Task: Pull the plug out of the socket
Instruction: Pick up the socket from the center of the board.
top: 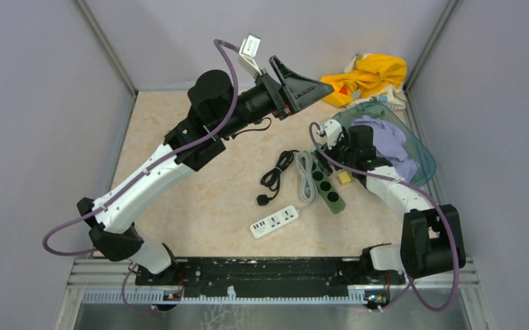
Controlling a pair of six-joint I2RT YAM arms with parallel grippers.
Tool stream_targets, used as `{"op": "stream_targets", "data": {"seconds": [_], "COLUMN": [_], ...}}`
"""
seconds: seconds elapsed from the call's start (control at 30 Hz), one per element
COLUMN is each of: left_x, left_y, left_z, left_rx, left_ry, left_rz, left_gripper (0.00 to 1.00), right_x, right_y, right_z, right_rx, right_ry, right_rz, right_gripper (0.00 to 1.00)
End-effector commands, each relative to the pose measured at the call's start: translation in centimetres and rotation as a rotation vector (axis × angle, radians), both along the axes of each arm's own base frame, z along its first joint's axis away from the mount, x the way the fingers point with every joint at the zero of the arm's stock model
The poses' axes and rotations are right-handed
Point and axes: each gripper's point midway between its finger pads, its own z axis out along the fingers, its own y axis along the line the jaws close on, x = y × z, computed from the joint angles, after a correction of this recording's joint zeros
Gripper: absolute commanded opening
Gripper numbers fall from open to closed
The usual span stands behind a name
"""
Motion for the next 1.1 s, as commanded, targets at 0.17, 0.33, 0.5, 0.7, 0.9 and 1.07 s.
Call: {"op": "stream_targets", "data": {"seconds": [0.17,0.33,0.5,0.7,0.9,1.07], "left_x": [3.3,7.9,9.1,8.7,8.2,7.3], "left_y": [3.0,9.3,13.8,18.5,23.9,27.1], "left_z": [1.0,-0.8,-6.2,-14.9,-23.8,-28.9], "left_rx": [0.06,0.17,0.373,0.679,0.979,1.141], "left_ry": [-0.131,-0.365,-0.511,-0.598,-0.538,-0.49], "left_rz": [0.169,0.369,0.429,0.431,0.509,0.549], "left_gripper": [1.0,1.0,1.0,1.0,1.0,1.0], "right_x": [-0.2,-3.2,-7.5,-11.4,-14.8,-15.6], "right_y": [1.7,4.4,7.3,10.3,13.6,15.7], "right_z": [4.7,7.1,8.9,10.2,8.3,5.3], "right_rx": [0.095,0.138,0.207,0.286,0.202,0.131], "right_ry": [-0.113,-0.134,-0.095,-0.125,-0.119,-0.085], "right_rz": [0.087,0.337,0.639,0.896,1.102,1.138], "right_gripper": [0.77,0.78,0.82,0.99,0.99,0.99]}}
